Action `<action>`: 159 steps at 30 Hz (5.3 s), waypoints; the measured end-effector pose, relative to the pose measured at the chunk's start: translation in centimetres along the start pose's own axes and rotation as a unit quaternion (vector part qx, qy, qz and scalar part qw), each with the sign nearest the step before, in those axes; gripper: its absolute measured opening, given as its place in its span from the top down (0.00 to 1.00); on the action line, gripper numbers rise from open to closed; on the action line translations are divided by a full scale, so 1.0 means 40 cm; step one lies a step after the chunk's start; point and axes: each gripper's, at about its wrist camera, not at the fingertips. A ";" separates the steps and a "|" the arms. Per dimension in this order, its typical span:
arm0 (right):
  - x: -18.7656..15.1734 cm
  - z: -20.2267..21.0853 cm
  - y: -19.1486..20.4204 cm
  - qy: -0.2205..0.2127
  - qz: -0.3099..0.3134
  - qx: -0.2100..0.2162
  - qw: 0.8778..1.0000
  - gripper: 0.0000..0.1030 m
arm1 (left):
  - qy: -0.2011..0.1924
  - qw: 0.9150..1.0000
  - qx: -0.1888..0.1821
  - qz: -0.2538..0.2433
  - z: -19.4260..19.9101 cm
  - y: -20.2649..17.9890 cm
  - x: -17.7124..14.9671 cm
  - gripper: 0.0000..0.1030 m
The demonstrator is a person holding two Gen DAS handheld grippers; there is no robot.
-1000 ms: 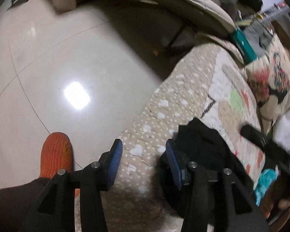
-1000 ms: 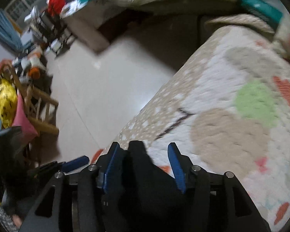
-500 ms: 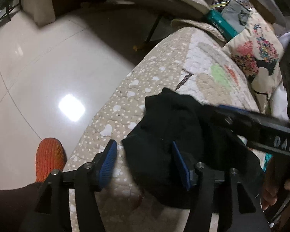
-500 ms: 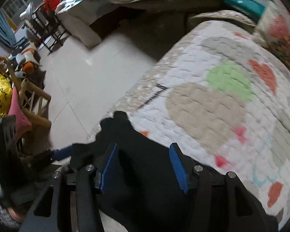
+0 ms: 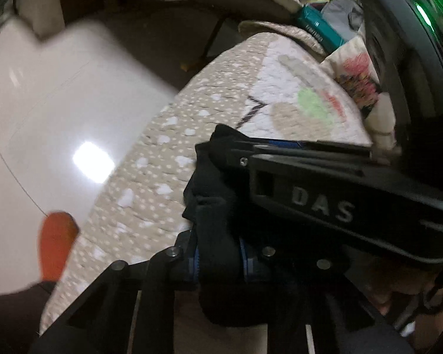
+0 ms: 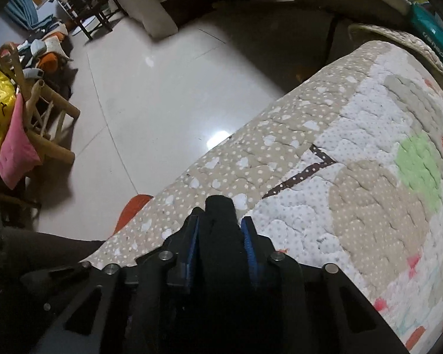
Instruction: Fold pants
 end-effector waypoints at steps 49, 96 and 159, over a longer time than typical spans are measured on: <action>-0.710 0.526 -0.235 -0.268 -0.291 -0.050 0.917 0.40 | 0.019 0.977 -0.010 -0.210 0.091 -0.280 -0.314 0.42; -0.266 0.287 -0.220 -0.120 -0.183 -0.055 0.974 0.58 | 0.033 0.996 0.031 -0.078 0.037 -0.122 -0.196 0.65; -1.170 0.378 -0.222 -0.290 -0.615 -0.130 0.722 0.50 | 0.129 0.878 -0.022 -0.460 -0.323 -0.892 -0.502 0.45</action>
Point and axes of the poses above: each gripper's, at about its wrist camera, not at the fingertips, and z roughly against the way its jaws point, y to its left, x to its top, and after that the axes turned 11 degrees about z, right-handed
